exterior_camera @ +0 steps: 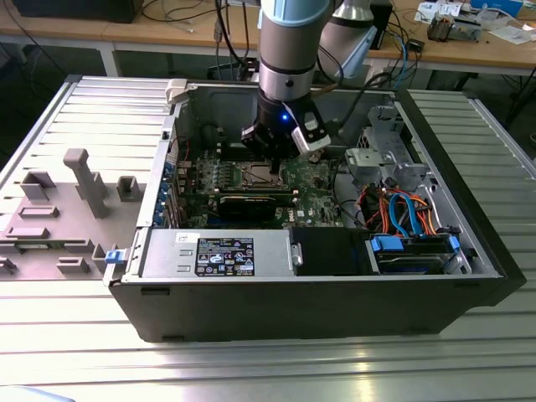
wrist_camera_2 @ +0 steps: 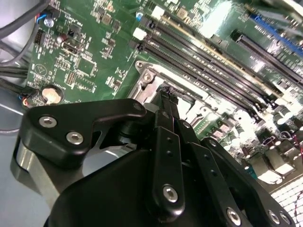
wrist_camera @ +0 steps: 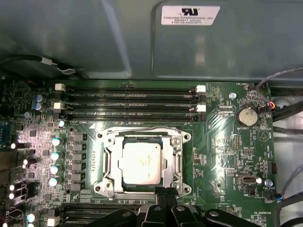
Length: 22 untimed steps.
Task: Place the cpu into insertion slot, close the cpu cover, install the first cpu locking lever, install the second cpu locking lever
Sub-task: 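Install the second cpu locking lever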
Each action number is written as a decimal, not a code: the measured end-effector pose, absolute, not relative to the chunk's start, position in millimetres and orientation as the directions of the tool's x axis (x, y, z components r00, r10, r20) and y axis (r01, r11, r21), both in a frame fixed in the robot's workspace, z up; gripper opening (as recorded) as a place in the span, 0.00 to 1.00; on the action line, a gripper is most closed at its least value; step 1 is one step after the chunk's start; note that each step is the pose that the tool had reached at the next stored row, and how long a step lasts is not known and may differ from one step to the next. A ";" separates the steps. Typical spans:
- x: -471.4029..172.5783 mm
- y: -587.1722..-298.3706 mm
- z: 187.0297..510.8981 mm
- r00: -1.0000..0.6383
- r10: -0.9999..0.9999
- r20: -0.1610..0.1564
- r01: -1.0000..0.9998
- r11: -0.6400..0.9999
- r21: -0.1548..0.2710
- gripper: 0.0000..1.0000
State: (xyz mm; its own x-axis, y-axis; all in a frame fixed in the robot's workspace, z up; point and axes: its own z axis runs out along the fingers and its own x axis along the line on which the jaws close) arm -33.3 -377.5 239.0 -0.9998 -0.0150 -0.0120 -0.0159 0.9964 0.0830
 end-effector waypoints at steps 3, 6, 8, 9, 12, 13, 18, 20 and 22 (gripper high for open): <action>-34.2 -380.8 238.9 -1.000 -0.015 -0.012 -0.016 0.996 0.083 0.11; -37.2 -381.1 238.9 -1.000 -0.015 -0.012 -0.016 0.996 0.083 0.11; -37.9 -381.1 238.9 -1.000 -0.015 -0.012 -0.016 0.996 0.083 0.11; -38.0 -381.1 238.9 -1.000 -0.015 -0.012 -0.016 0.996 0.083 0.11; -38.8 -381.2 238.9 -1.000 -0.015 -0.012 -0.016 0.996 0.083 0.11; -38.8 -381.2 238.9 -1.000 -0.015 -0.012 -0.016 0.996 0.083 0.11; -38.8 -384.0 238.9 -1.000 -0.015 -0.012 -0.016 0.996 0.083 0.11; -38.8 -384.0 238.9 -1.000 -0.015 -0.012 -0.016 0.996 0.083 0.11; -38.8 -384.2 239.2 -1.000 -0.015 -0.012 -0.016 0.996 0.083 0.11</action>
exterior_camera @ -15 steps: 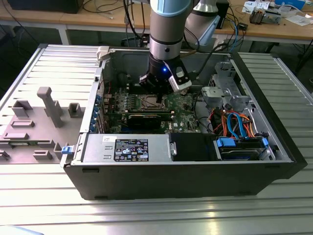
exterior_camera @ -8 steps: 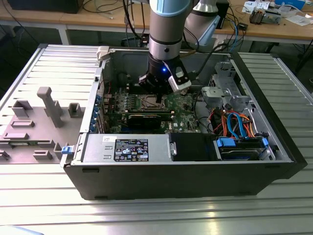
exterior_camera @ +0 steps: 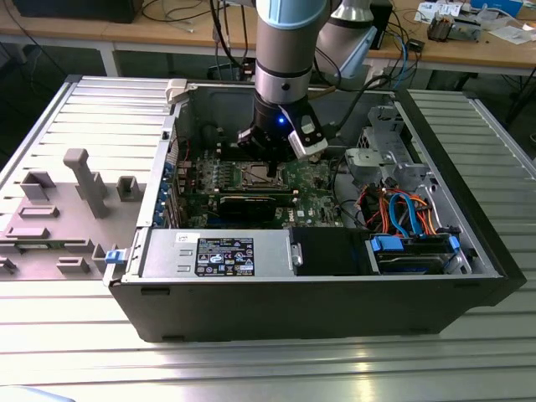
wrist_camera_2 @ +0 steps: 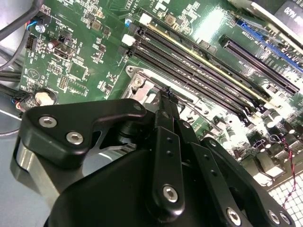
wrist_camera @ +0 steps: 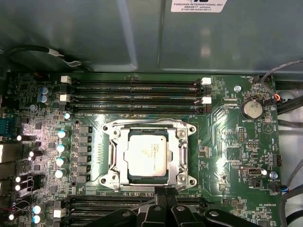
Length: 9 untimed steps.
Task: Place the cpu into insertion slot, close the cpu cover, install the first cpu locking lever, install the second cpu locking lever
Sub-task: 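Install the second cpu locking lever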
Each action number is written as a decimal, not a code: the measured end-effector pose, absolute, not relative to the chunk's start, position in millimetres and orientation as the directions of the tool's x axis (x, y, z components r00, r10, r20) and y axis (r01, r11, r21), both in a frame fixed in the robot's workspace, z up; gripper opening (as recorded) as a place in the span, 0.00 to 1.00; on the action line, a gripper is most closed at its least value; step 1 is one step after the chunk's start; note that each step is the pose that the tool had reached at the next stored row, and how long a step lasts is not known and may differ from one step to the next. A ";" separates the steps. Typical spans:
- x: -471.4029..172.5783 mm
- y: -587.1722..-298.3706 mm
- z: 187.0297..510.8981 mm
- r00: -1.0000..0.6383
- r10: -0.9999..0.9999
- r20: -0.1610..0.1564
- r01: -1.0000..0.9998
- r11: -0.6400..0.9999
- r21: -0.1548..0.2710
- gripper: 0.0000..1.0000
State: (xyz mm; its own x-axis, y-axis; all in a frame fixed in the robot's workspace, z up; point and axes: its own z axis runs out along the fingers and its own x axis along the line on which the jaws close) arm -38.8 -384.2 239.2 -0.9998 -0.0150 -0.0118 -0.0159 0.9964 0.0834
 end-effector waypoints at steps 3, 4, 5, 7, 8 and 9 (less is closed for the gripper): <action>-39.4 -384.6 240.5 -1.000 -0.015 -0.012 -0.016 0.996 0.084 0.11; -40.2 -385.4 240.5 -1.000 -0.015 -0.012 -0.016 0.996 0.086 0.11; -41.1 -386.4 240.5 -1.000 -0.015 -0.012 -0.016 0.996 0.089 0.11; -43.5 -389.9 240.4 -1.000 -0.015 -0.012 -0.016 0.994 0.106 0.11; -44.0 -391.6 240.3 -1.000 -0.015 -0.012 -0.016 0.994 0.109 0.11; -44.3 -394.8 240.0 -1.000 -0.015 -0.012 -0.016 0.993 0.115 0.11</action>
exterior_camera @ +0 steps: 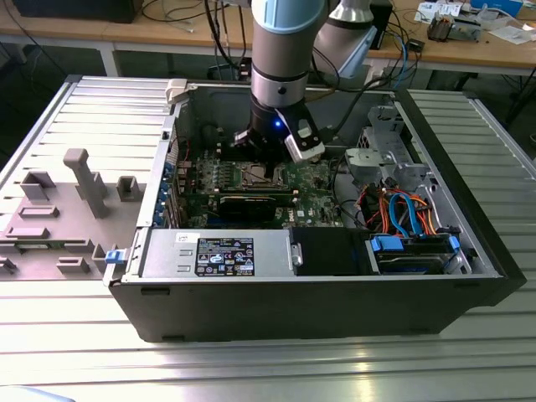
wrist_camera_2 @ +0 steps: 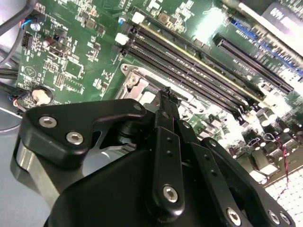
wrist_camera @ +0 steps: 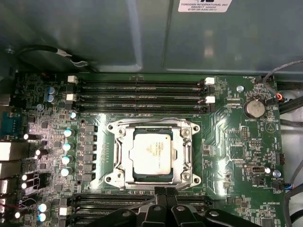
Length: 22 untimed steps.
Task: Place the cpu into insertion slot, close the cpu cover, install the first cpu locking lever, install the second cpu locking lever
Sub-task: 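Install the second cpu locking lever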
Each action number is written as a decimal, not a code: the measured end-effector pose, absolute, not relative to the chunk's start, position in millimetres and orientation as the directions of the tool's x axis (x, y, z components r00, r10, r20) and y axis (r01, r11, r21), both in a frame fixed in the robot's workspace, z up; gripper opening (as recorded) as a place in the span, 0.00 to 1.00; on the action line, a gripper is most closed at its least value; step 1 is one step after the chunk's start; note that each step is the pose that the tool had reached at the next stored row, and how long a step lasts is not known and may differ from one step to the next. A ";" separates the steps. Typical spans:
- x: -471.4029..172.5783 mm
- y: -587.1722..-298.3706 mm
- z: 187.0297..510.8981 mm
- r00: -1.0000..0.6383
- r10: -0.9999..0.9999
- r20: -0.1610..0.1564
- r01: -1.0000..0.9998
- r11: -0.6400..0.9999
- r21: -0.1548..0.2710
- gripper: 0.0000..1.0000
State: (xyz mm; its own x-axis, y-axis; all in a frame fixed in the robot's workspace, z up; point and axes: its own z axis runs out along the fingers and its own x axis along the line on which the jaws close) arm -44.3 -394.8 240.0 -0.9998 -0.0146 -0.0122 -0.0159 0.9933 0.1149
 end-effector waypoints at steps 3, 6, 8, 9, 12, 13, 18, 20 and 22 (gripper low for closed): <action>-44.3 -401.3 239.0 -1.000 -0.015 -0.012 -0.016 0.992 0.123 0.11; -44.3 -401.6 238.8 -1.000 -0.014 -0.012 -0.016 0.992 0.125 0.11; -44.3 -401.6 238.8 -1.000 -0.014 -0.012 -0.016 0.992 0.126 0.11; -44.3 -401.6 238.8 -1.000 -0.015 -0.012 -0.016 0.992 0.126 0.11; -44.1 -401.7 238.9 -1.000 -0.015 -0.011 -0.016 0.992 0.125 0.11; -44.1 -401.7 238.9 -1.000 -0.014 -0.010 -0.016 0.992 0.125 0.11; -44.0 -401.6 238.9 -1.000 -0.015 -0.008 -0.015 0.992 0.126 0.11; -44.0 -401.6 238.8 -1.000 -0.014 -0.008 -0.015 0.992 0.126 0.11; -44.0 -401.6 238.8 -1.000 -0.014 -0.008 -0.015 0.992 0.126 0.11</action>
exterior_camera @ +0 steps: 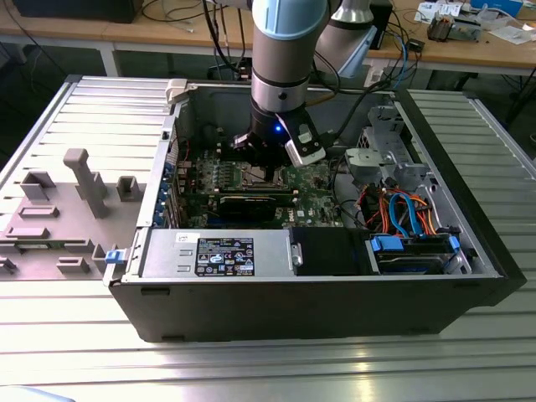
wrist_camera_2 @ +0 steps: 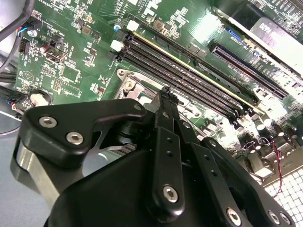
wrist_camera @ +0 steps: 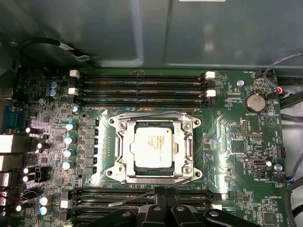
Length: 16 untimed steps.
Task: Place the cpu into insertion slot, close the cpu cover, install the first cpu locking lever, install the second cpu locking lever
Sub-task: 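Install the second cpu locking lever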
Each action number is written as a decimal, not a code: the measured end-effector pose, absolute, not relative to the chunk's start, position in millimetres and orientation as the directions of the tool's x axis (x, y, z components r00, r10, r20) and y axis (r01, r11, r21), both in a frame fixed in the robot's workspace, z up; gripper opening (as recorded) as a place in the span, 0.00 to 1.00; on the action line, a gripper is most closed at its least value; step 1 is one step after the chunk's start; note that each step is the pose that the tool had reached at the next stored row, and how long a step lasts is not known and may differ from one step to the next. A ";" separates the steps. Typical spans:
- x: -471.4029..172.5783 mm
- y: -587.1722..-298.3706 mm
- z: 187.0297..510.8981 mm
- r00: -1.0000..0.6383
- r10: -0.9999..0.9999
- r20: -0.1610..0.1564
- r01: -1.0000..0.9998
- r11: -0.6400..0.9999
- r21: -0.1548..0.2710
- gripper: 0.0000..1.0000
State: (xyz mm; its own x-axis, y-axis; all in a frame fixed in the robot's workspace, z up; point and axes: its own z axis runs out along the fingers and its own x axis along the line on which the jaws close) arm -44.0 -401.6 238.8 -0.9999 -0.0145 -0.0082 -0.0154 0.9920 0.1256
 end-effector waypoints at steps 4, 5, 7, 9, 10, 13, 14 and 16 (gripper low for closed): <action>-43.9 -401.6 238.8 -1.000 -0.015 -0.007 -0.015 0.992 0.126 0.11; -42.9 -401.6 238.8 -1.000 -0.015 0.003 -0.014 0.992 0.126 0.11; -42.5 -401.7 238.9 -1.000 -0.015 0.014 -0.013 0.992 0.126 0.11; -42.5 -403.3 238.7 -1.000 -0.015 0.020 -0.012 0.991 0.132 0.11; -42.5 -404.8 238.6 -1.000 -0.015 0.021 -0.012 0.990 0.138 0.11; -44.1 -407.9 238.1 -1.000 -0.015 0.021 -0.012 0.987 0.160 0.11; -45.2 -408.5 238.0 -1.000 -0.015 0.021 -0.012 0.986 0.164 0.11; -47.9 -409.7 237.2 -0.999 -0.024 0.023 -0.020 0.985 0.171 0.11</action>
State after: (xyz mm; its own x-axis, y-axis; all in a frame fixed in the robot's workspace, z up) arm -47.9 -409.7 237.2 -0.9995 -0.0240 0.0226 -0.0198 0.9851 0.1706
